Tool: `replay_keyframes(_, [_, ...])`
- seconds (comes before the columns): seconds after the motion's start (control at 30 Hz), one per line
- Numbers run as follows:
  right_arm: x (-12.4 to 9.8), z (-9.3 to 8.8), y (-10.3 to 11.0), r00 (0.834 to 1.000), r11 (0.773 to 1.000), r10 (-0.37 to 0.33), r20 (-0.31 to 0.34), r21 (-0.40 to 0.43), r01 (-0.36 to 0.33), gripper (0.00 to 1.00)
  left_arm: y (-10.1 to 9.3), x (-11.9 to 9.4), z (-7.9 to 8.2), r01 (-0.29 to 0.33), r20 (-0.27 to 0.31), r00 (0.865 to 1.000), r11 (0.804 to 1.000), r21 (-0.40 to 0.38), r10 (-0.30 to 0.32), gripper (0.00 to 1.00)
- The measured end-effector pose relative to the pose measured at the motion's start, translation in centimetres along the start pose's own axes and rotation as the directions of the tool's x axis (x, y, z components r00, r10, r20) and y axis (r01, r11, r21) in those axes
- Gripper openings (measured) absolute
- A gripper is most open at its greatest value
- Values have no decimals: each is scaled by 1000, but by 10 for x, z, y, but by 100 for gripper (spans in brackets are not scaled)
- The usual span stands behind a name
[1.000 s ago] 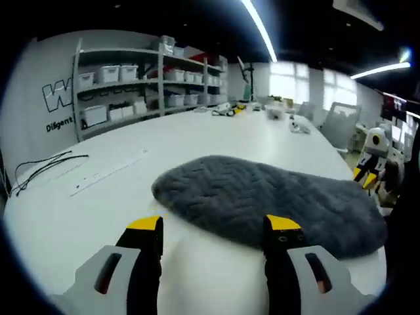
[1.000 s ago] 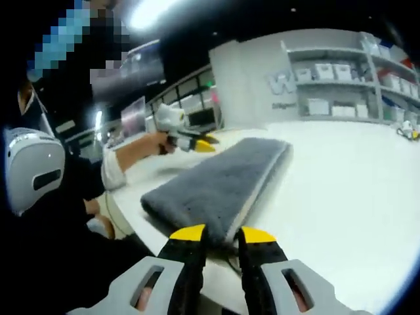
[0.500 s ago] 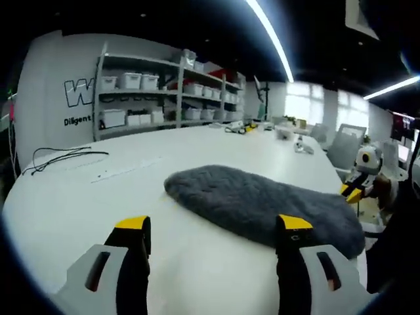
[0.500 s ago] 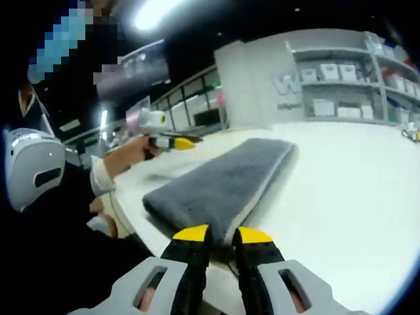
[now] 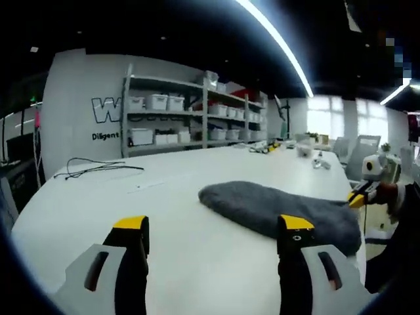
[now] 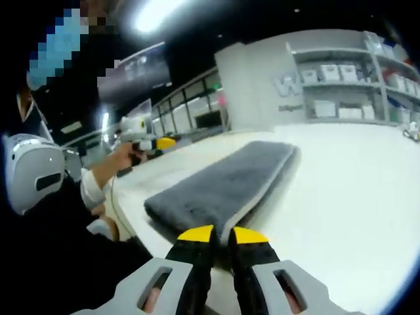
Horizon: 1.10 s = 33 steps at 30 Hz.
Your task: Open the folded towel by lifting each exposed corner and separating the folded layers until the towel lies flat within the target outline without major curled edges
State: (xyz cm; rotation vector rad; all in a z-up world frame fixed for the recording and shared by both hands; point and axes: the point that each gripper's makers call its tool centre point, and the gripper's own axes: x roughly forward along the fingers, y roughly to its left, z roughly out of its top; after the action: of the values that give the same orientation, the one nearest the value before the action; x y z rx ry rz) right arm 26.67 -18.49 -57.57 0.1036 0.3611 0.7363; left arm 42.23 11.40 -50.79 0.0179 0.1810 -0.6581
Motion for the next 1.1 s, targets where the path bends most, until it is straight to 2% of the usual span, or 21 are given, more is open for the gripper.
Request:
replay_keyframes(0.07, [1, 1, 1, 1000, 1000, 4, 5, 4, -4, 5, 1, -9, -5, -9, -13, 1000, 1000, -5, 9, 84])
replay_keyframes(0.17, [2, 0, 2, 1000, 1000, 5, 5, 11, -6, 5, 6, -22, -9, -34, -2, 999, 999, -16, 34, 86])
replay_keyframes(0.27, [3, -1, 0, 1000, 1000, 6, 10, 20, -6, 5, 9, -34, -10, -48, 29, 998, 996, -69, 50, 89])
replay_keyframes(0.33, [5, -1, 0, 1000, 999, 7, 17, 33, -8, 5, 8, -41, -10, -48, 38, 998, 996, -76, 51, 90])
replay_keyframes(0.53, [7, -1, 0, 1000, 1000, 3, 15, 28, -3, 5, 4, -55, -14, -92, 24, 995, 996, -11, 92, 95])
replay_keyframes(0.67, [8, 0, 0, 1000, 1000, 5, 18, 31, -5, 4, -2, -61, -15, -109, 37, 993, 993, 37, 108, 100])
replay_keyframes(0.73, [8, 2, 0, 1000, 999, 7, 20, 32, -8, 4, -4, -66, -17, -112, 43, 993, 993, 35, 110, 100])
replay_keyframes(0.9, [8, 4, 0, 1000, 1000, 7, 29, 21, -8, 4, -12, -76, -23, -81, 49, 995, 996, -42, 83, 100])
replay_keyframes(1.1, [11, 13, 3, 999, 1000, 10, 46, 12, -10, 3, -10, -89, -25, -122, 61, 991, 993, -8, 122, 100])
